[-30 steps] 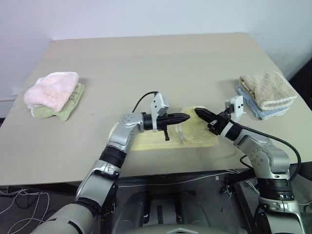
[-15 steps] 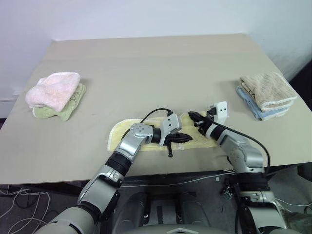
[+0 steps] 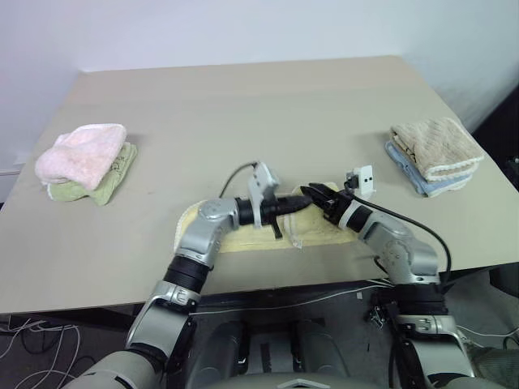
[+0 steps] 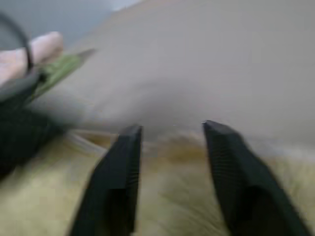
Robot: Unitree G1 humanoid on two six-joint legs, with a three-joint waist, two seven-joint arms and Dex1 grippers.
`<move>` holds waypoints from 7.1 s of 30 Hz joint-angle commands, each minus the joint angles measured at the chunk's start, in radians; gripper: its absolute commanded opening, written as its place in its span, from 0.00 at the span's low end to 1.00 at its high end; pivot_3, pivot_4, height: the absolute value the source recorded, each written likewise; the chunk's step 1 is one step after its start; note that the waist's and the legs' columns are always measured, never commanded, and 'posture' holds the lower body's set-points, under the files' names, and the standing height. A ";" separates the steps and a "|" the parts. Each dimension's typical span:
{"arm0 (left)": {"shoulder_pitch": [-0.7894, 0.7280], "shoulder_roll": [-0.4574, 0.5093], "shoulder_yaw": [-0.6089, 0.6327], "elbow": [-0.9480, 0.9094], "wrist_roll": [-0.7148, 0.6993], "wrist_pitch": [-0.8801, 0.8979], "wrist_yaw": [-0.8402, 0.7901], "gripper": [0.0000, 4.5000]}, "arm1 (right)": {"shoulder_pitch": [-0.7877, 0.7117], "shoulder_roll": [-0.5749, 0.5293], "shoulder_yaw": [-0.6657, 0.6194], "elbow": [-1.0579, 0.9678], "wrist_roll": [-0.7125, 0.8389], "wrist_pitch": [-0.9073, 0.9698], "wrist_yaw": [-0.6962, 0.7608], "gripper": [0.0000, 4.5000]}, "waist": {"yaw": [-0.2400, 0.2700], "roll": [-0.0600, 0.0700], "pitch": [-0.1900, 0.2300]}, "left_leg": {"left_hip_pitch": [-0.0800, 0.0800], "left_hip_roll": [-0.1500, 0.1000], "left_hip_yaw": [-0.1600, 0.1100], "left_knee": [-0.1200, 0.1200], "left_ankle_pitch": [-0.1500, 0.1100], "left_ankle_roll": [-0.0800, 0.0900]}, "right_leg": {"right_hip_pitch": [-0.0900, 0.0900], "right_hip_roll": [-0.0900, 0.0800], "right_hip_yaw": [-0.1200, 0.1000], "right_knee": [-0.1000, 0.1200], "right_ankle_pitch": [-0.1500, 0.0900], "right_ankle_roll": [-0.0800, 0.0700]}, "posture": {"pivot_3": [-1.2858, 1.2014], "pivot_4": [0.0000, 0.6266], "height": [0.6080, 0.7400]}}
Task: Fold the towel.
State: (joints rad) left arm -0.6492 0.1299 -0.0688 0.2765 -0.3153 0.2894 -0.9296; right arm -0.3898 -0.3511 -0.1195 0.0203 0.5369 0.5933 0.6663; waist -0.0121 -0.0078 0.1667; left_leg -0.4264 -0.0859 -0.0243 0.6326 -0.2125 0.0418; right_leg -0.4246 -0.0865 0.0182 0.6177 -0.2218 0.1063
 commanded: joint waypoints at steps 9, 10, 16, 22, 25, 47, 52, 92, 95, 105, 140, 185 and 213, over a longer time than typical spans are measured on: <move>-0.015 0.251 0.306 -0.209 -0.126 0.166 0.243 1.00 | -0.054 -0.196 0.077 -0.151 0.032 0.057 0.221 1.00 | -0.001 -0.001 0.001 | 0.000 0.000 0.000 0.000 0.000 0.000 | 0.000 0.000 0.000 0.000 0.000 0.000 | 0.52 0.24 1.00; -0.014 0.285 0.343 -0.213 -0.134 0.179 0.274 1.00 | -0.059 -0.211 0.086 -0.153 0.029 0.054 0.238 1.00 | -0.001 -0.001 0.001 | 0.000 0.000 0.000 0.000 0.000 0.000 | 0.000 0.001 0.000 0.000 0.000 0.000 | 0.52 0.24 1.00; 0.049 0.378 0.523 -0.277 -0.285 0.493 0.447 1.00 | -0.093 -0.245 0.141 -0.127 -0.033 0.003 0.280 1.00 | 0.001 -0.001 0.001 | 0.000 0.000 0.000 0.000 -0.001 -0.002 | 0.000 0.000 0.000 0.000 0.000 0.000 | 0.52 0.24 1.00; 0.193 0.455 0.706 -0.456 -0.500 1.089 0.593 1.00 | -0.137 -0.222 0.159 -0.056 -0.083 -0.077 0.291 1.00 | 0.000 -0.004 0.002 | 0.000 0.000 0.000 0.000 -0.001 -0.002 | -0.001 0.001 0.000 0.000 0.000 0.000 | 0.52 0.24 1.00; 0.199 0.441 0.816 -0.487 -0.577 1.309 0.624 1.00 | -0.160 -0.211 0.164 -0.022 -0.091 -0.097 0.305 1.00 | 0.001 -0.004 0.003 | 0.000 0.000 -0.001 0.001 -0.001 -0.003 | -0.001 0.001 -0.001 0.002 0.000 0.000 | 0.52 0.24 1.00; 0.705 0.738 0.448 -0.517 -1.657 0.846 1.261 1.00 | -0.166 -0.139 0.161 0.026 -0.134 -0.152 0.266 1.00 | 0.000 -0.003 0.003 | 0.004 0.000 0.000 -0.007 -0.001 -0.005 | -0.003 -0.001 0.002 -0.002 -0.004 -0.008 | 0.52 0.24 1.00; 0.699 0.737 0.410 -0.517 -1.657 0.845 1.257 1.00 | -0.152 -0.142 0.153 0.014 -0.134 -0.151 0.247 1.00 | 0.000 -0.003 0.003 | 0.003 0.000 0.000 -0.009 0.000 -0.005 | -0.004 -0.001 0.002 -0.003 -0.004 -0.009 | 0.52 0.24 1.00; 0.335 0.782 0.356 -0.354 -1.640 0.820 1.193 0.01 | -0.163 -0.144 0.089 0.016 -0.103 -0.144 0.205 1.00 | 0.022 0.001 0.001 | 0.001 -0.001 0.000 -0.011 0.000 -0.005 | -0.004 -0.002 0.002 -0.005 -0.004 -0.009 | 0.52 0.24 1.00; 0.262 0.797 0.308 -0.358 -1.603 0.850 1.135 0.01 | -0.148 -0.179 0.067 0.007 -0.103 -0.143 0.218 1.00 | 0.022 0.001 0.001 | 0.000 -0.002 0.000 -0.011 0.000 -0.005 | -0.004 -0.002 0.002 -0.005 -0.004 -0.008 | 0.52 0.24 1.00; 0.010 0.732 0.131 -0.392 -1.515 0.943 0.917 0.01 | -0.114 -0.257 -0.036 -0.011 -0.081 -0.119 0.199 1.00 | 0.024 0.000 0.002 | 0.000 -0.002 0.000 -0.011 0.000 -0.005 | -0.004 -0.001 0.002 -0.005 -0.004 -0.008 | 0.52 0.24 1.00; -0.341 0.112 -0.300 -0.085 -0.547 1.015 0.304 0.01 | 0.094 -0.260 -0.195 -0.235 -0.014 -0.055 -0.046 1.00 | 0.024 -0.002 0.003 | -0.002 -0.001 0.000 -0.006 0.000 -0.004 | -0.002 -0.001 0.001 -0.004 -0.004 -0.006 | 0.52 0.24 1.00; -0.037 0.213 -0.111 -0.071 -0.090 0.024 -0.151 0.26 | 0.090 -0.172 -0.105 -0.269 0.168 0.057 -0.006 0.00 | 0.026 -0.001 0.003 | -0.003 -0.001 -0.001 -0.003 -0.001 -0.002 | -0.002 -0.003 0.001 -0.005 -0.004 -0.006 | 0.52 0.24 1.00; 0.101 0.057 -0.159 0.224 0.092 -0.292 -0.149 0.00 | 0.093 -0.015 0.051 0.011 -0.047 -0.099 -0.017 0.11 | 0.023 0.000 0.000 | 0.006 -0.001 -0.001 -0.001 -0.002 -0.001 | 0.006 -0.002 0.000 -0.003 -0.003 -0.005 | 0.52 0.24 1.00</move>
State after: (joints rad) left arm -0.5614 0.1894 -0.2411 0.5323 -0.1991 -0.0323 -1.0666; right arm -0.2820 -0.3456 -0.0453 0.0337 0.4777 0.4854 0.6298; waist 0.0113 -0.0083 0.1668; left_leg -0.4209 -0.0872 -0.0251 0.6315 -0.2140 0.0405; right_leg -0.4183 -0.0884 0.0181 0.6147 -0.2247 0.1016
